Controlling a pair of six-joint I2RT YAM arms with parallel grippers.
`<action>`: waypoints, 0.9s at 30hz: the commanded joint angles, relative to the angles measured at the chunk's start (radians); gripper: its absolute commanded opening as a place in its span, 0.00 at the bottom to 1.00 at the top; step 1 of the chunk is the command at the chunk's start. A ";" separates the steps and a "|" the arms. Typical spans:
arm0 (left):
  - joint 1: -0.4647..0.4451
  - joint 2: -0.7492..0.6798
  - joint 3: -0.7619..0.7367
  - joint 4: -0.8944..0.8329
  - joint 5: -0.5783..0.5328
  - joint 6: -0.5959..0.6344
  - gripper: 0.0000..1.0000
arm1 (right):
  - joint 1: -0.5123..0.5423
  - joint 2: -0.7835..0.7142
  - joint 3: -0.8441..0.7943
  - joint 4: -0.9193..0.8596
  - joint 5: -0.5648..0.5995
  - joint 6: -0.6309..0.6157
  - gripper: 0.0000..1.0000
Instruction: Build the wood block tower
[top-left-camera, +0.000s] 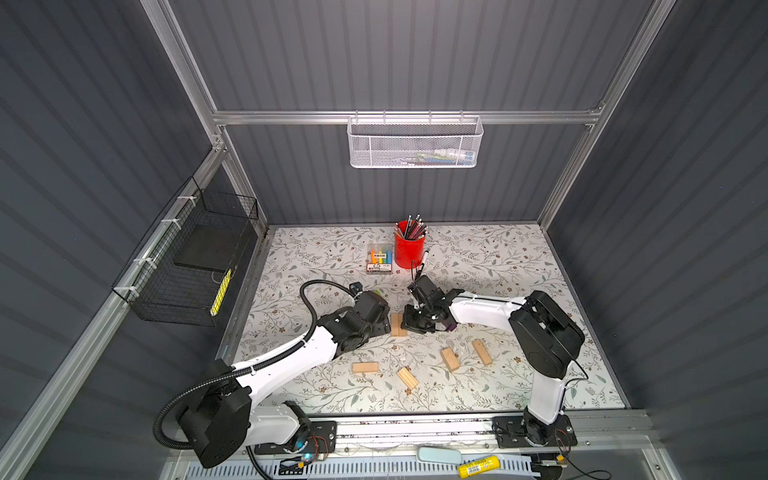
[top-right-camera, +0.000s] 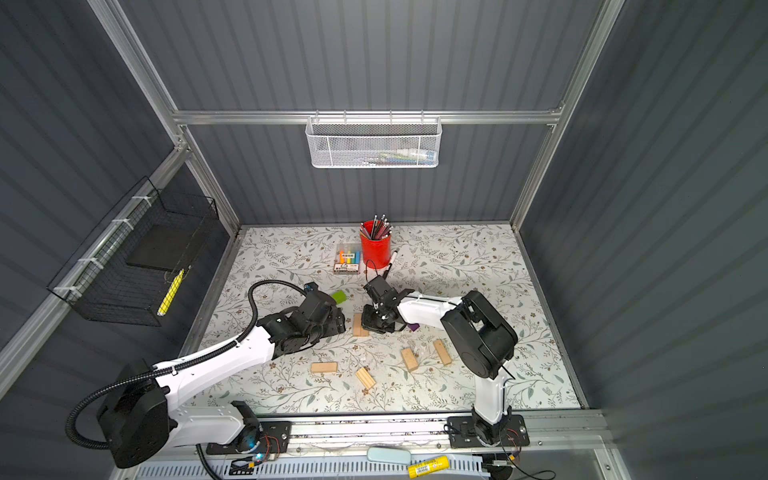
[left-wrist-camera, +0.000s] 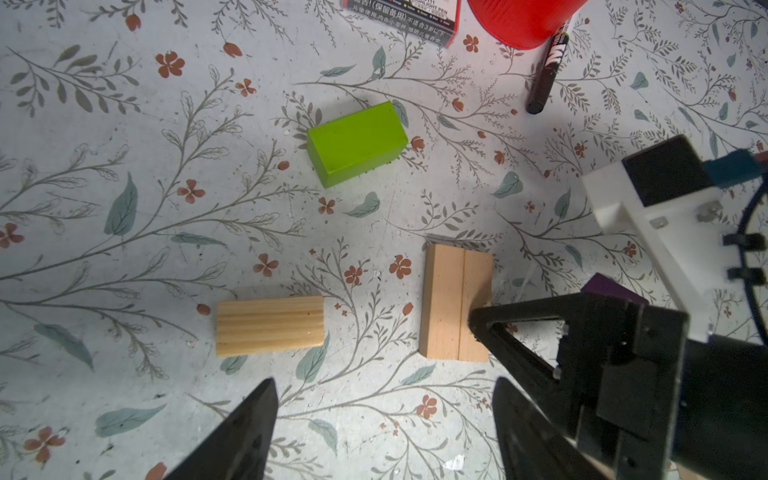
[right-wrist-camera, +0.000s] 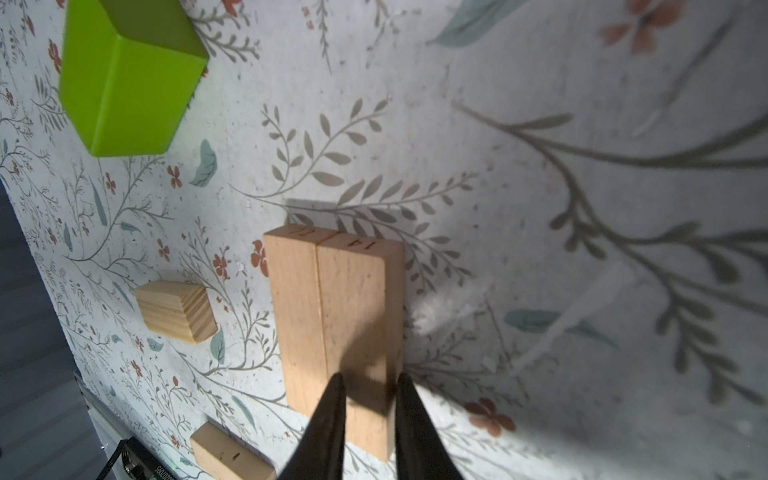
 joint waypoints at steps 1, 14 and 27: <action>0.011 -0.007 -0.004 0.004 0.009 0.016 0.81 | 0.003 -0.036 -0.013 -0.003 -0.006 0.013 0.24; 0.011 -0.016 0.043 -0.144 0.018 -0.014 0.82 | 0.001 -0.173 -0.051 -0.094 0.082 -0.077 0.35; -0.080 -0.132 -0.025 -0.306 0.113 -0.308 0.84 | 0.009 -0.380 -0.204 -0.133 0.104 -0.151 0.51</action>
